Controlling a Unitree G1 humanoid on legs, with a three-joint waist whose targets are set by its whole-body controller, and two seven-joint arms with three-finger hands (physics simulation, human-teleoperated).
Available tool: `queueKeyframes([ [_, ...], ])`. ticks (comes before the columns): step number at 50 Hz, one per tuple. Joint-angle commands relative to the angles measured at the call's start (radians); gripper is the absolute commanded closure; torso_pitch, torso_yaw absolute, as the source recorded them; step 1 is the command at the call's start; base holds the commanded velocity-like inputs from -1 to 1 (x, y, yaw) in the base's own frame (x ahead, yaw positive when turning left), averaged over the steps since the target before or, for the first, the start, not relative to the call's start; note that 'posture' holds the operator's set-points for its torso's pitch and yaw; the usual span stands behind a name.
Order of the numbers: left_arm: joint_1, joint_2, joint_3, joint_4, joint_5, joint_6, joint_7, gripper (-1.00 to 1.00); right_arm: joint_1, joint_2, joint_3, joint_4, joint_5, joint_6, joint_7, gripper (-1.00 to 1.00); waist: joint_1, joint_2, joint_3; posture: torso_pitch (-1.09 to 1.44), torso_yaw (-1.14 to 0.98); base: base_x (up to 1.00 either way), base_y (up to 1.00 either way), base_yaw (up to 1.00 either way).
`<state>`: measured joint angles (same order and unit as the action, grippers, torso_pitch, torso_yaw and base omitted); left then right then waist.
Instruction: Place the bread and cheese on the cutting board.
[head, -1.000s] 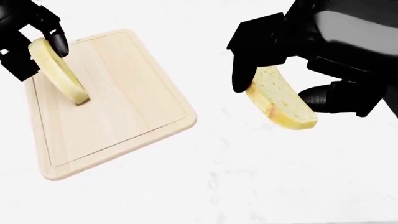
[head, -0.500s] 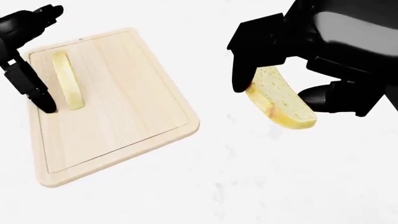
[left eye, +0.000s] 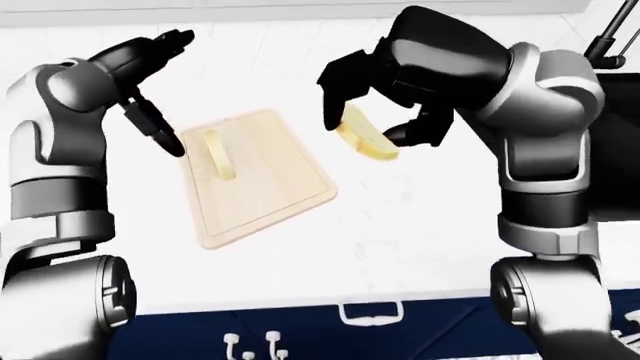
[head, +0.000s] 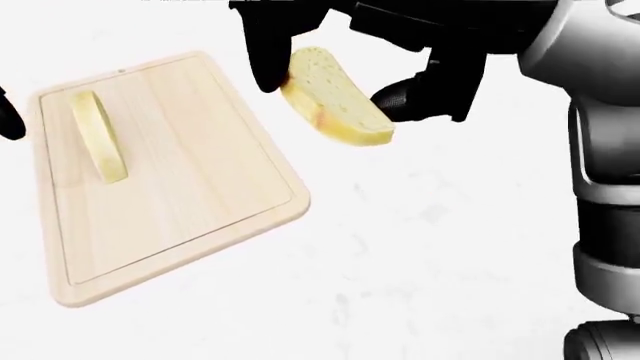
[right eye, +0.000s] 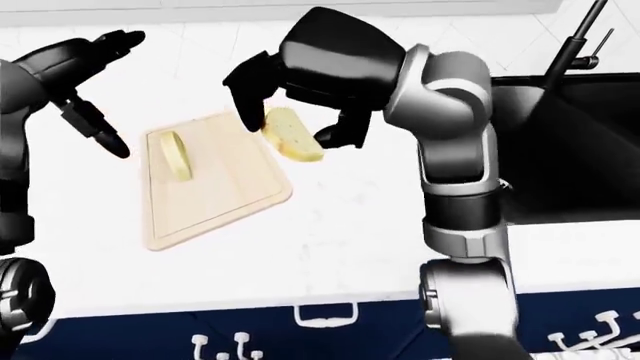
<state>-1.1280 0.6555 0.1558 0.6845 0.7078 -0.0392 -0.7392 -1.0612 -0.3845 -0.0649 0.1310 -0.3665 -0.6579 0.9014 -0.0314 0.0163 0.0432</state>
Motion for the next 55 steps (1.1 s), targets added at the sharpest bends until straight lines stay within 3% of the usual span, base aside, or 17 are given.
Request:
queueKeyframes([
  [1,0.021,0.001,0.016,-0.137,-0.043,0.044,-0.060,-1.00,-0.053,0.032,0.009,0.044,-0.064,-0.038,-0.065,1.00,-0.002,0.005,-0.022,0.00,0.00,0.00,0.00,0.00],
  [6,0.137,-0.008,0.051,-0.360,-0.090,0.122,-0.116,-1.00,-0.137,0.106,0.047,0.251,-0.200,-0.124,-0.184,1.00,0.000,0.017,-0.022,0.00,0.00,0.00,0.00,0.00],
  [9,0.239,-0.025,0.084,-0.582,-0.133,0.208,-0.171,-1.00,-0.187,0.131,0.063,0.394,-0.301,-0.180,-0.291,1.00,0.001,0.020,-0.021,0.00,0.00,0.00,0.00,0.00],
  [12,0.247,-0.012,0.095,-0.654,-0.162,0.254,-0.192,-1.00,-0.228,0.151,0.074,0.476,-0.364,-0.201,-0.361,1.00,0.003,0.020,-0.020,0.00,0.00,0.00,0.00,0.00],
  [16,0.270,0.004,0.105,-0.680,-0.184,0.270,-0.185,-1.00,-0.263,0.190,0.106,0.585,-0.487,-0.228,-0.494,1.00,0.009,0.018,-0.018,0.00,0.00,0.00,0.00,0.00],
  [24,0.281,0.014,0.100,-0.706,-0.204,0.295,-0.181,-1.00,-0.300,0.264,0.136,0.653,-0.611,-0.213,-0.603,1.00,0.016,0.022,-0.019,0.00,0.00,0.00,0.00,0.00],
  [31,0.283,0.010,0.091,-0.687,-0.204,0.282,-0.168,-1.00,-0.304,0.280,0.158,0.739,-0.720,-0.222,-0.731,1.00,0.020,0.021,-0.020,0.00,0.00,0.00,0.00,0.00],
  [43,0.288,0.011,0.097,-0.694,-0.208,0.284,-0.175,-1.00,-0.263,0.297,0.159,0.742,-0.784,-0.216,-0.771,1.00,0.022,0.017,-0.021,0.00,0.00,0.00,0.00,0.00],
  [45,0.288,0.012,0.097,-0.690,-0.209,0.281,-0.173,-1.00,-0.256,0.294,0.161,0.743,-0.794,-0.217,-0.775,0.73,0.022,0.017,-0.020,0.00,0.00,0.00,0.00,0.00],
  [47,0.287,0.013,0.098,-0.687,-0.210,0.279,-0.172,-1.00,-0.250,0.294,0.163,0.749,-0.804,-0.217,-0.787,0.66,0.022,0.016,-0.021,0.00,0.00,0.00,0.00,0.00],
  [49,0.286,0.014,0.098,-0.690,-0.210,0.282,-0.174,-1.00,-0.249,0.295,0.162,0.750,-0.807,-0.217,-0.790,0.45,0.022,0.016,-0.021,0.00,0.00,0.00,0.00,0.00],
  [51,0.286,0.013,0.097,-0.696,-0.210,0.286,-0.176,-1.00,-0.246,0.294,0.160,0.748,-0.808,-0.219,-0.787,-0.19,0.022,0.016,-0.022,0.00,0.00,0.00,0.00,0.00],
  [52,0.285,0.013,0.096,-0.698,-0.210,0.288,-0.177,-1.00,-0.246,0.292,0.161,0.750,-0.811,-0.220,-0.791,-0.35,0.022,0.016,-0.022,0.00,0.00,0.00,0.00,0.00],
  [55,0.282,0.013,0.096,-0.701,-0.210,0.292,-0.179,-1.00,-0.243,0.293,0.160,0.751,-0.814,-0.220,-0.792,-0.37,0.022,0.015,-0.021,0.00,0.00,0.00,0.00,0.00],
])
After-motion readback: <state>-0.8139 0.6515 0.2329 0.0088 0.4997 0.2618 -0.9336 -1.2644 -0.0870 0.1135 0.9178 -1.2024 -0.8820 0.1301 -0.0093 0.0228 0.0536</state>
